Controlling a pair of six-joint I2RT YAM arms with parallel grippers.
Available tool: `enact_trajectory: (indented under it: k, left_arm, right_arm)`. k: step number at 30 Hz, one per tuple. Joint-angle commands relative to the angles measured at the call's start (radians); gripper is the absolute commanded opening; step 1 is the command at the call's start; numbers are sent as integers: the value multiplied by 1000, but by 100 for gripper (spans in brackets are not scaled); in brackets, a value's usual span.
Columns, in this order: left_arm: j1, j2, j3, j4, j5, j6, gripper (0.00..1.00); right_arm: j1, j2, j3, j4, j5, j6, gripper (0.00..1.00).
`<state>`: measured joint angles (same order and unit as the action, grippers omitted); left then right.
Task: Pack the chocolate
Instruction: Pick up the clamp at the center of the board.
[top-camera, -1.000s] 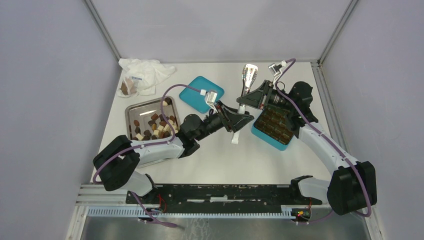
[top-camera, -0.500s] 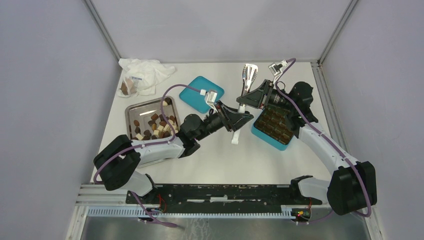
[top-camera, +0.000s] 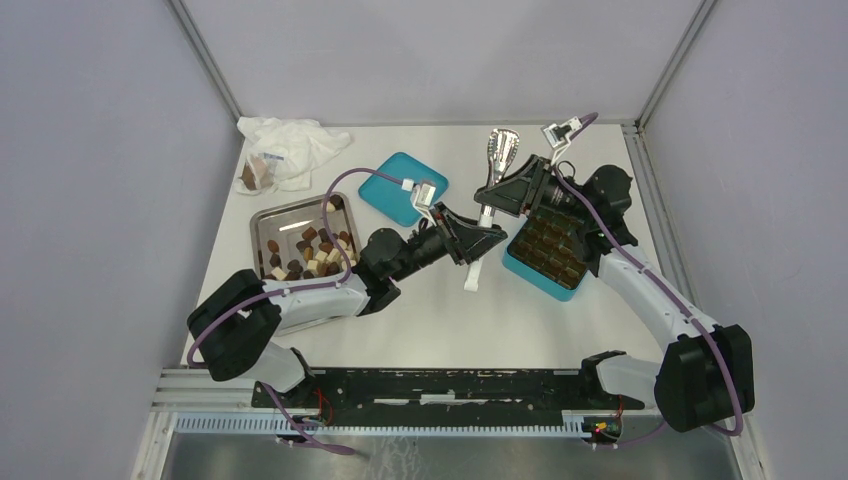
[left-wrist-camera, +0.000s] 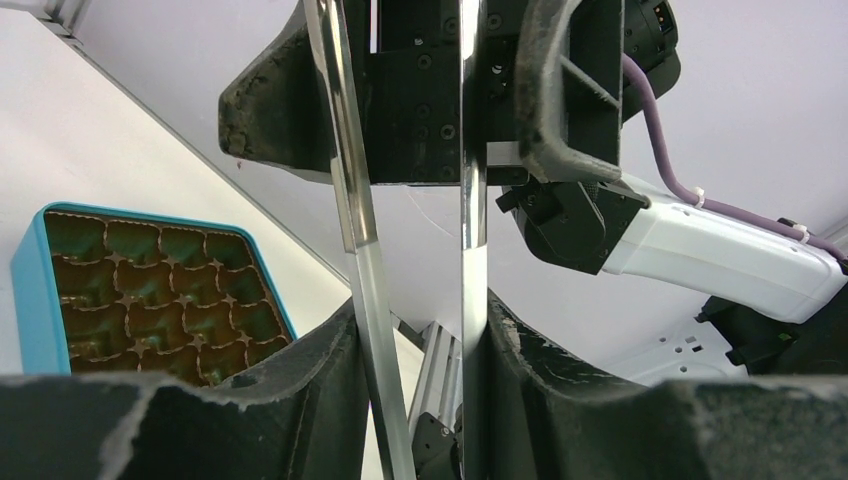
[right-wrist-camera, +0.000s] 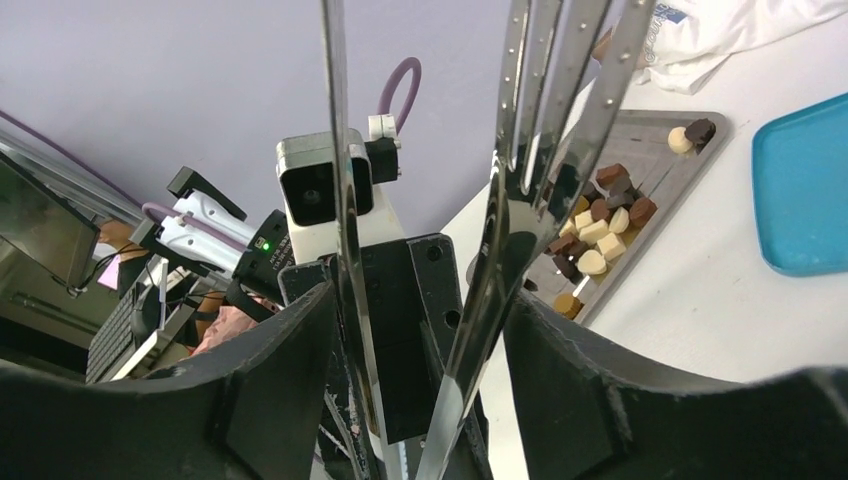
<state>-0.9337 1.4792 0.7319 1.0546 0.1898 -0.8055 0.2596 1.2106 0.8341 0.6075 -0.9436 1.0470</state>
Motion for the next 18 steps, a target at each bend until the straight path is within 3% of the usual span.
enact_trajectory:
  k: [1,12,16,18]
  left_arm:
    - [-3,-17,33,84,17,-8,46]
    - [-2,-39,26,87,34,-32,46]
    - [-2,-49,17,88,36,-34,59]
    - [-1,-53,15,80,35,-35,61]
  right_arm:
    - [-7,-31,20,81,-18,12,69]
    - [-27,-49,-6,120,-64,-29,88]
    - [-35,-55,-16,138,-82,-40,90]
    - [-43,-61,-18,144,-93,-45,91]
